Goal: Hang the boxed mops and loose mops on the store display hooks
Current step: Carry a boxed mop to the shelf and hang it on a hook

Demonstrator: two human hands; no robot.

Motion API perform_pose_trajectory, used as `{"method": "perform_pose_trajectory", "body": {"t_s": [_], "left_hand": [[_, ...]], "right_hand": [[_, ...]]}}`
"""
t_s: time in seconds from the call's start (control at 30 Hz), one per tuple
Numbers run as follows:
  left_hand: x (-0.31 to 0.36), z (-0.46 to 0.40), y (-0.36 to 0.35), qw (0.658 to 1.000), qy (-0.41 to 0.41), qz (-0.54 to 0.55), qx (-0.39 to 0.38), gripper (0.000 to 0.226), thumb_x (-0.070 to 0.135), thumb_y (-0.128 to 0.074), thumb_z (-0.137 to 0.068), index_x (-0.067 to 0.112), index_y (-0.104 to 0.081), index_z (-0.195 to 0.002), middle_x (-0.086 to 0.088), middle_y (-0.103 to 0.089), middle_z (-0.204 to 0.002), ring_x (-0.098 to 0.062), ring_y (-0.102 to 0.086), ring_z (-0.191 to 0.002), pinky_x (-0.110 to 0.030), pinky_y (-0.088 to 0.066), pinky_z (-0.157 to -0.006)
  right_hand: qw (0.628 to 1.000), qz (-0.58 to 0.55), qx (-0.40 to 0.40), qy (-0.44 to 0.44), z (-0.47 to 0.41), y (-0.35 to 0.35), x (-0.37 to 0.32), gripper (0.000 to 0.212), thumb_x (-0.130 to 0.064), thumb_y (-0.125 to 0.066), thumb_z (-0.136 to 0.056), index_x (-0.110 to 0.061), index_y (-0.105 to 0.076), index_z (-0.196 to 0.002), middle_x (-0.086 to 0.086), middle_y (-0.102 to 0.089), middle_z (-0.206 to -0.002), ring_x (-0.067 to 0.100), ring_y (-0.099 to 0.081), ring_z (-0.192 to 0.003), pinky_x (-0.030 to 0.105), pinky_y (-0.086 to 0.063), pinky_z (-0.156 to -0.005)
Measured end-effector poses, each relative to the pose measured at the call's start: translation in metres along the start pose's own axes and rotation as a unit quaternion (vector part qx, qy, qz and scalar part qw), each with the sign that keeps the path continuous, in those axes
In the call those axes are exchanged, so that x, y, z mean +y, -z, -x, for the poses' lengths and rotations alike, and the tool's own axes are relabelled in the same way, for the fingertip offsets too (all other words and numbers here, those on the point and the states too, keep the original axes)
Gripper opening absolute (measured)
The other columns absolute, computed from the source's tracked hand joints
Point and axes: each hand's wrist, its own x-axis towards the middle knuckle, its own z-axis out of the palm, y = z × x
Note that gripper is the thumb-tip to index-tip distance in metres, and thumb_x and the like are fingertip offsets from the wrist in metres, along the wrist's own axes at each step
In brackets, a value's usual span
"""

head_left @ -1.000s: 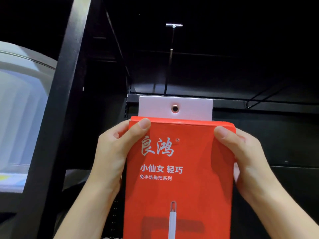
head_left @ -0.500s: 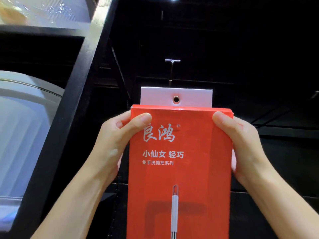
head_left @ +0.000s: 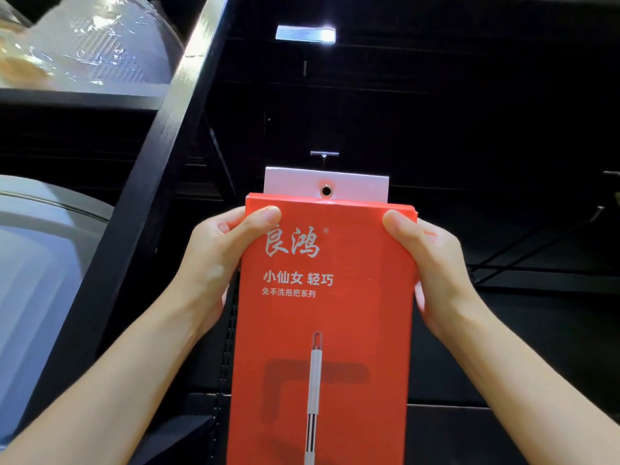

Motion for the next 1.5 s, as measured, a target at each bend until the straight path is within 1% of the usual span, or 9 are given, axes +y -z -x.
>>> {"method": "perform_pose_trajectory", "body": {"t_s": [0.17,0.3,0.4,0.57,0.93,1.13,1.33,1.4,1.5], "left_hand": [[-0.003,-0.012,0.001,1.000,0.008,-0.014,0.009,0.035,0.050,-0.072,-0.063,0.023,-0.077,-0.086,-0.009,-0.077,-0.088,-0.025,-0.074,-0.079,-0.033,-0.059,-0.065],[-0.008,-0.016,0.002,0.999,0.017,-0.018,0.020,0.039,0.052,-0.072,-0.062,0.023,-0.077,-0.086,-0.009,-0.077,-0.089,-0.026,-0.074,-0.080,-0.037,-0.060,-0.070],[-0.011,-0.018,0.001,0.999,0.021,-0.008,0.023,0.043,0.052,-0.073,-0.063,0.020,-0.076,-0.091,-0.012,-0.076,-0.093,-0.031,-0.073,-0.085,-0.047,-0.058,-0.081],[-0.014,-0.022,0.002,0.999,0.021,0.002,0.032,0.045,0.051,-0.075,-0.062,0.019,-0.075,-0.094,-0.014,-0.076,-0.095,-0.034,-0.072,-0.087,-0.052,-0.056,-0.085],[-0.013,-0.032,0.005,0.999,0.022,0.007,0.022,0.044,0.053,-0.074,-0.061,0.019,-0.076,-0.090,-0.014,-0.076,-0.091,-0.031,-0.073,-0.081,-0.052,-0.056,-0.083],[-0.020,-0.037,0.004,1.000,0.015,-0.004,0.008,0.048,0.055,-0.074,-0.061,0.020,-0.075,-0.094,-0.015,-0.076,-0.094,-0.034,-0.073,-0.086,-0.056,-0.054,-0.087],[-0.023,-0.038,0.005,1.000,0.009,-0.018,0.000,0.048,0.056,-0.072,-0.063,0.020,-0.075,-0.093,-0.014,-0.076,-0.094,-0.034,-0.073,-0.087,-0.053,-0.055,-0.086],[-0.023,-0.040,0.007,1.000,0.014,-0.018,0.000,0.049,0.057,-0.072,-0.062,0.018,-0.075,-0.093,-0.014,-0.076,-0.094,-0.034,-0.073,-0.087,-0.052,-0.056,-0.085],[-0.025,-0.041,0.008,1.000,0.024,-0.014,0.002,0.050,0.057,-0.074,-0.060,0.017,-0.076,-0.090,-0.015,-0.076,-0.092,-0.033,-0.073,-0.084,-0.051,-0.055,-0.086]], "right_hand": [[1.000,-0.003,0.013,-0.003,-0.011,-0.002,0.005,0.031,-0.053,-0.070,-0.064,-0.029,-0.076,-0.082,-0.002,-0.077,-0.084,0.014,-0.073,-0.078,0.026,-0.056,-0.066],[0.999,-0.009,0.026,-0.015,-0.017,-0.005,0.010,0.033,-0.054,-0.072,-0.062,-0.026,-0.077,-0.078,-0.001,-0.076,-0.080,0.014,-0.072,-0.074,0.030,-0.054,-0.066],[0.999,-0.018,0.031,-0.020,-0.021,-0.005,0.013,0.036,-0.054,-0.073,-0.062,-0.023,-0.077,-0.081,0.001,-0.076,-0.081,0.016,-0.072,-0.075,0.033,-0.054,-0.069],[0.999,-0.024,0.028,-0.021,-0.026,-0.005,0.017,0.039,-0.054,-0.074,-0.063,-0.023,-0.077,-0.086,0.002,-0.077,-0.083,0.016,-0.072,-0.074,0.032,-0.054,-0.067],[1.000,-0.002,0.003,-0.007,-0.035,-0.004,0.019,0.040,-0.056,-0.069,-0.066,-0.023,-0.077,-0.089,0.003,-0.077,-0.087,0.017,-0.073,-0.079,0.037,-0.055,-0.078],[1.000,-0.005,-0.004,0.011,-0.038,0.002,0.025,0.038,-0.053,-0.068,-0.067,-0.023,-0.077,-0.089,0.002,-0.077,-0.086,0.014,-0.072,-0.077,0.030,-0.054,-0.070],[1.000,-0.007,-0.007,0.003,-0.043,0.003,0.027,0.040,-0.053,-0.069,-0.065,-0.022,-0.077,-0.087,0.003,-0.077,-0.083,0.014,-0.071,-0.074,0.032,-0.055,-0.068],[1.000,-0.008,-0.007,-0.001,-0.045,0.002,0.028,0.040,-0.054,-0.069,-0.064,-0.021,-0.077,-0.085,0.003,-0.077,-0.082,0.014,-0.071,-0.074,0.035,-0.055,-0.072],[1.000,-0.005,-0.003,-0.017,-0.046,0.002,0.031,0.043,-0.055,-0.070,-0.062,-0.018,-0.077,-0.083,0.006,-0.076,-0.082,0.019,-0.069,-0.075,0.048,-0.054,-0.083]]}}
